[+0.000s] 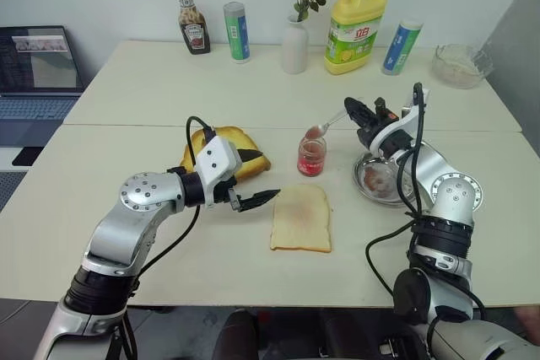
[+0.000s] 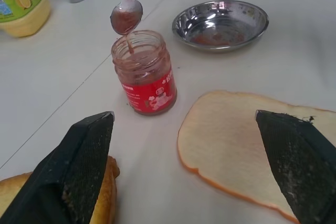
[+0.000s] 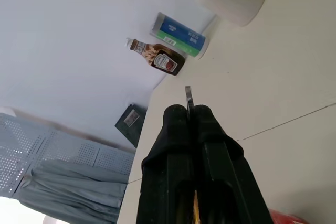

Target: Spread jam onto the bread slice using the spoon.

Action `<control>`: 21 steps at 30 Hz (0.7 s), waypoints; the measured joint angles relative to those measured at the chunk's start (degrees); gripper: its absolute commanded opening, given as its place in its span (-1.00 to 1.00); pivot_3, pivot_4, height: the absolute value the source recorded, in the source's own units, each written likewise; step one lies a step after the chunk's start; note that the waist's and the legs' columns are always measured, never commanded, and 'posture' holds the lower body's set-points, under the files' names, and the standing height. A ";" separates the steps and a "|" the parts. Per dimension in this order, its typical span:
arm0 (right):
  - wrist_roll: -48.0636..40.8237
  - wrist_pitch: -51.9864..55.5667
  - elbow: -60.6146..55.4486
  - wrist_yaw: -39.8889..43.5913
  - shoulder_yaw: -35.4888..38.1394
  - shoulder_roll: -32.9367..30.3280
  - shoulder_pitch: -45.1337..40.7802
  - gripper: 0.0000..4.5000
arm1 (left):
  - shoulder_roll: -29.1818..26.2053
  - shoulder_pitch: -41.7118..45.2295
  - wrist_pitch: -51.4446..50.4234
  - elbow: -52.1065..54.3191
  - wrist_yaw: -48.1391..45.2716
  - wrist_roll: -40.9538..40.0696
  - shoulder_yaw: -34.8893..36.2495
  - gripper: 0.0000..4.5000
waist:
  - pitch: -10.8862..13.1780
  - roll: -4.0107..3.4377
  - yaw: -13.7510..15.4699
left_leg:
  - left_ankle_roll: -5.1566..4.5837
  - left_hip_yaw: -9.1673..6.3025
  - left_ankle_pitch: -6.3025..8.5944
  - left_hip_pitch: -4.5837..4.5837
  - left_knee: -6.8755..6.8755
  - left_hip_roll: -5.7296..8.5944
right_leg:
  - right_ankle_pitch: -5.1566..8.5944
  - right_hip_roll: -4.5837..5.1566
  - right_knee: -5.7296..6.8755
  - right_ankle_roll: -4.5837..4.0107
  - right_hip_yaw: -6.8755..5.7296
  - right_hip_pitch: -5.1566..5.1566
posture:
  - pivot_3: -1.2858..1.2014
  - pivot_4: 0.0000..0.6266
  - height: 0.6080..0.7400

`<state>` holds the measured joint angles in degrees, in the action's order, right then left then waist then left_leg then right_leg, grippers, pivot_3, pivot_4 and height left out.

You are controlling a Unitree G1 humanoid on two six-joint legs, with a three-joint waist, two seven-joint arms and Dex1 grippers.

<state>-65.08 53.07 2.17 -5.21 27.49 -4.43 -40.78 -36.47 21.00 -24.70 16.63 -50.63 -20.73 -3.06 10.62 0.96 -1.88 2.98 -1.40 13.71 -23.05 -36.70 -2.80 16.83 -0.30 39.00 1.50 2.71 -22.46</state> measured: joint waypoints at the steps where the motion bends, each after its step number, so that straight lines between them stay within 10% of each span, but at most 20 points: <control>1: -0.70 0.33 -1.03 0.41 -0.30 -0.43 0.38 -0.98 | 0.03 0.00 -0.26 0.04 0.05 -0.78 0.57 1.00 | 0.00 0.00 0.01 | 0.00 -0.01 0.00 -0.01 0.00 0.00 | 0.00 0.00 0.00 0.00 0.00 -0.01 | 0.03 -0.52 1.00; 13: -19.36 6.86 -19.74 -4.34 -9.96 -3.72 9.35 -0.98 | -13.21 -18.68 -0.83 10.32 -10.35 -8.04 12.75 1.00 | 0.00 0.00 -1.13 | 0.00 0.01 0.00 -0.08 0.37 -0.09 | 0.09 0.00 0.01 -0.16 0.02 -0.28 | 0.03 -0.52 1.00; 21: -8.32 5.00 -25.72 4.95 -22.52 -9.74 16.50 -0.98 | -15.15 -30.19 4.92 14.11 -14.29 -7.49 16.02 1.00 | 0.00 0.00 -0.92 | 0.00 0.04 -0.01 -0.05 0.40 -0.06 | 0.31 0.03 -0.01 -0.04 0.02 -0.31 | 0.03 -0.52 1.00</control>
<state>-73.40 58.08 -23.55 -0.26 4.96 -14.17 -24.28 -51.61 -9.19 -19.78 30.74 -64.92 -28.23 12.96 10.63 0.95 -2.79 2.99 -1.36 13.71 -23.10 -36.31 -2.86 17.14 -0.27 38.99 1.47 2.73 -22.77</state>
